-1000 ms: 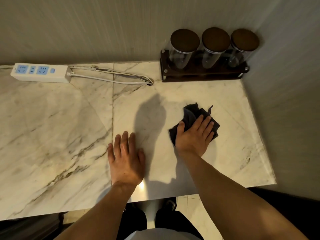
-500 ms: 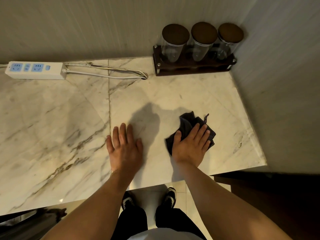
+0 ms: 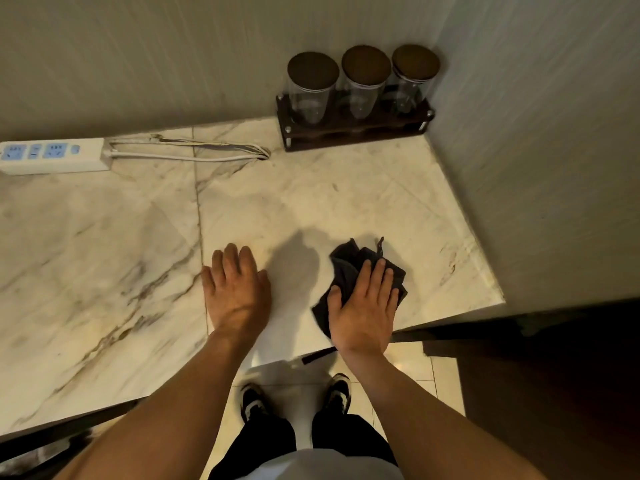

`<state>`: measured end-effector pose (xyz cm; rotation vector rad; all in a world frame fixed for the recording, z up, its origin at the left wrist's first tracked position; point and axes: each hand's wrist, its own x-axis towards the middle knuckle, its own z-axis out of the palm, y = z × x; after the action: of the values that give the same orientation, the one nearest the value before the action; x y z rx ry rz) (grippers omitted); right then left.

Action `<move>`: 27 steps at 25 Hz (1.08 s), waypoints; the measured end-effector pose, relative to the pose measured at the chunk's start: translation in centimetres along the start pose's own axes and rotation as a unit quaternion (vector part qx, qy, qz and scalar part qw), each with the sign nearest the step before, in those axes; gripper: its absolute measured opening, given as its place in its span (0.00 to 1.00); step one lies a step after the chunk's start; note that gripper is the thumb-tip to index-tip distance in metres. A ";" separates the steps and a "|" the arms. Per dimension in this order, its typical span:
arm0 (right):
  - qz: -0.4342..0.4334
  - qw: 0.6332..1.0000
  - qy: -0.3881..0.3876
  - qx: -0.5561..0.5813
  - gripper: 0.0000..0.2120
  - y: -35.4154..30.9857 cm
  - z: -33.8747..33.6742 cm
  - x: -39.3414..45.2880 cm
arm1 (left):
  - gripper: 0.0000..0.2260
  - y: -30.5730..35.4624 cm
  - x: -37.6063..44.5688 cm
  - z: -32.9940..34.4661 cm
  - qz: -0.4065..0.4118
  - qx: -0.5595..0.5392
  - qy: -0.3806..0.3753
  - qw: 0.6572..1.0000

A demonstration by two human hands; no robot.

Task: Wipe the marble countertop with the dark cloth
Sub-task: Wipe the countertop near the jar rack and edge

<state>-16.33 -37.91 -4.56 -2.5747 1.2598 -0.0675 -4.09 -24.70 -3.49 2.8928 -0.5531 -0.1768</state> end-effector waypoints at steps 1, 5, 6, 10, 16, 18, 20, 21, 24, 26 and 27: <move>-0.022 1.000 -0.007 -0.008 0.35 0.6 -0.2 0.0 | 0.22 0.4 -0.2 0.0 0.011 -0.008 0.009 1.000; -0.154 0.985 -0.055 -0.047 0.35 3.8 -1.5 0.8 | 0.23 2.5 -1.3 0.5 0.045 -0.043 0.018 0.998; -0.192 0.978 -0.062 -0.061 0.35 4.7 -2.0 1.2 | 0.23 3.0 -1.5 0.6 0.048 -0.049 0.016 0.998; -0.296 0.946 -0.089 -0.100 0.35 7.3 -3.1 3.0 | 0.24 4.5 -1.6 1.2 0.055 -0.054 0.015 0.997; -0.375 0.913 -0.120 -0.109 0.34 8.9 -3.9 5.5 | 0.26 5.5 -1.2 2.1 0.066 -0.053 0.018 0.996; -0.390 0.905 -0.126 -0.109 0.34 9.1 -4.1 6.4 | 0.27 6.0 -1.0 2.3 0.052 -0.059 0.016 0.997; -0.398 0.902 -0.128 -0.112 0.34 9.1 -4.1 7.2 | 0.27 6.6 -0.8 2.6 0.032 -0.065 0.014 0.997; -0.400 0.900 -0.129 -0.112 0.35 9.1 -4.1 7.5 | 0.27 6.8 -0.7 2.7 0.023 -0.067 0.014 0.997; -0.405 0.899 -0.126 -0.111 0.34 9.0 -4.0 8.8 | 0.28 7.3 -0.8 3.0 0.008 -0.051 0.003 0.999; -0.405 0.900 -0.122 -0.106 0.34 8.6 -4.0 9.8 | 0.28 7.3 -0.9 3.2 0.011 -0.025 0.005 1.000; -0.405 0.900 -0.122 -0.103 0.34 8.4 -4.0 10.4 | 0.29 7.3 -0.9 3.3 0.013 -0.012 0.003 1.000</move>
<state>-17.01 -51.78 -3.76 -2.9808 0.0527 0.2318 -8.04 -31.53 -5.13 2.8609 -0.5827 -0.1711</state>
